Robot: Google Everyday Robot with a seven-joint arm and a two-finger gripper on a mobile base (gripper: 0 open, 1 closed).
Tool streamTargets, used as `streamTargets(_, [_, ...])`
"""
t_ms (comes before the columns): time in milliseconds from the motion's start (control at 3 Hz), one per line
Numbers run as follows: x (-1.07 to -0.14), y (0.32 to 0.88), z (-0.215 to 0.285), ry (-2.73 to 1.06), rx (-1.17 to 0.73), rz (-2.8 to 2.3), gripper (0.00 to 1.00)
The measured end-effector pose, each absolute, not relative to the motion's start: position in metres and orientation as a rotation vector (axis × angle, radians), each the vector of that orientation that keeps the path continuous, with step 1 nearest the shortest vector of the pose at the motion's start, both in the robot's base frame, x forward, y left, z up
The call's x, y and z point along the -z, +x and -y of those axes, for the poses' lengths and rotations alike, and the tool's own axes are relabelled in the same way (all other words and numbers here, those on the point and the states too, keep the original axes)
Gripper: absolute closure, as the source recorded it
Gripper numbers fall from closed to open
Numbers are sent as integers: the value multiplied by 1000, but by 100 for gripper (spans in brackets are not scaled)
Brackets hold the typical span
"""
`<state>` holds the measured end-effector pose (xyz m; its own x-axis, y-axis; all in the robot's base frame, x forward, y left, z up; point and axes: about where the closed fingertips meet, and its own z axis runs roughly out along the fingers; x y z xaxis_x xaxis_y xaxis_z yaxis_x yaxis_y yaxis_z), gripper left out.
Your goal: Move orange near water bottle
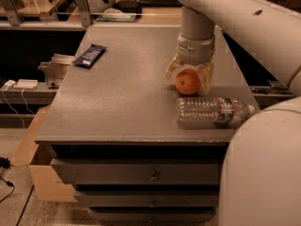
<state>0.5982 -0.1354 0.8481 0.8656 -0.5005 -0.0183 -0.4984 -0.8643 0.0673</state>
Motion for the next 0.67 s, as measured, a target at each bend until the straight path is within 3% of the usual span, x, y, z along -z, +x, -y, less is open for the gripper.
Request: streamTargets(667, [-851,600,141,2960,48,751,0])
